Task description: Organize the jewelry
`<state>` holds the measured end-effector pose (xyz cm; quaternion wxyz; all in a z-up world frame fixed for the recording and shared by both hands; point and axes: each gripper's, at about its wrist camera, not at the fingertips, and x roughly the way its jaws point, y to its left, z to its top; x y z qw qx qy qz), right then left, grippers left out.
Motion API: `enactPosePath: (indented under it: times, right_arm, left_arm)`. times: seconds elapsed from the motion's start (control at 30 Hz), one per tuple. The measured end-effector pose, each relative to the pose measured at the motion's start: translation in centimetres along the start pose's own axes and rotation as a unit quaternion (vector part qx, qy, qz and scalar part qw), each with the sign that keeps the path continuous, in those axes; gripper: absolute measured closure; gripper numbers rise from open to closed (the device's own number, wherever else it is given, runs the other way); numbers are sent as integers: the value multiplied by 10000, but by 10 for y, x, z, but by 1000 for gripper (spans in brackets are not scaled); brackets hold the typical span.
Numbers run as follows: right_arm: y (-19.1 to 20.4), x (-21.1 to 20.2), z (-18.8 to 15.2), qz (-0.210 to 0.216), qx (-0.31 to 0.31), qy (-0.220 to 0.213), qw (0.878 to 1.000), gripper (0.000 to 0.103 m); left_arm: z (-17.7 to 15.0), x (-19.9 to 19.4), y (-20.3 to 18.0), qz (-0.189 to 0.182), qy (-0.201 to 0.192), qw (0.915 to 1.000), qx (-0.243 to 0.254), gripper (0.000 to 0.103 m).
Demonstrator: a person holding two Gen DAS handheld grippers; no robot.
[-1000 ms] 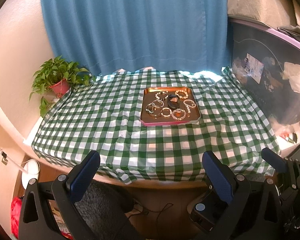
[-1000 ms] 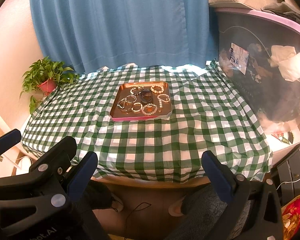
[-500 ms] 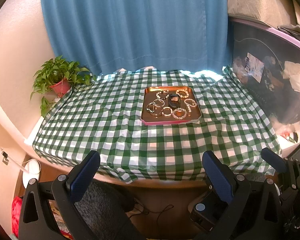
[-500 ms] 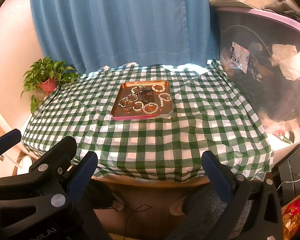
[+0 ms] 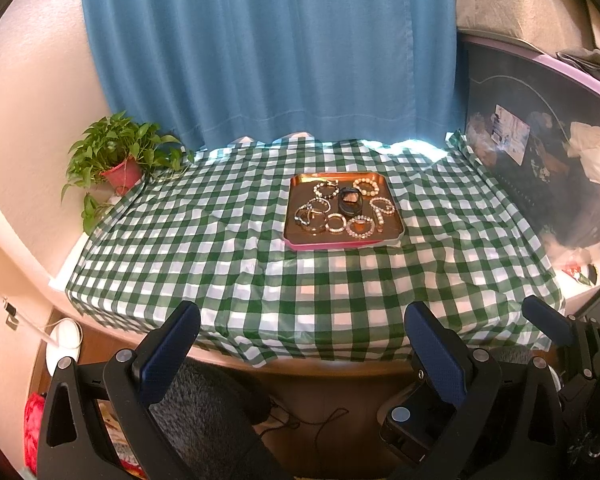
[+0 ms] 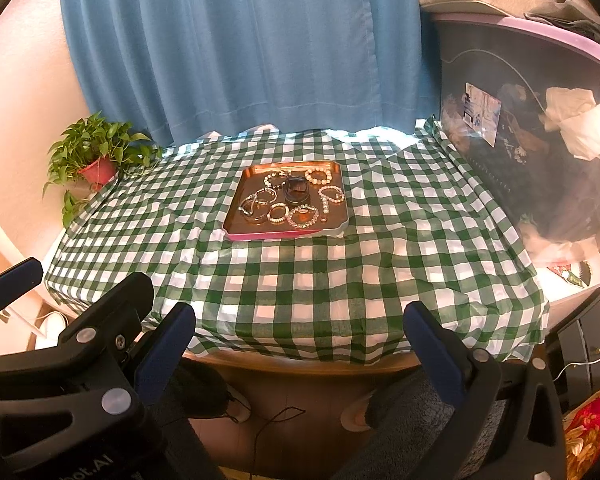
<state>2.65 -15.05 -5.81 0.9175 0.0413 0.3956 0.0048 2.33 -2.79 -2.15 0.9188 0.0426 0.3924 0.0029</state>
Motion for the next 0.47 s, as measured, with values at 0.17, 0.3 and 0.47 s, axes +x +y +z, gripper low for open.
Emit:
enactPosePath:
  times: [0.17,0.3,0.47]
  right_arm:
    - [0,0,0,-2,-4,2,10000,0]
    - [0,0,0,-1,-3,-1,10000,0]
    - [-1,1,0,18,-11,17,10000,0]
  left_arm:
    - [0,1,0,-16,6,10000,-6,2]
    - [0,2,1,-17,8,10000,-4,2]
    - [1,4,0,15,32,10000,-12,2]
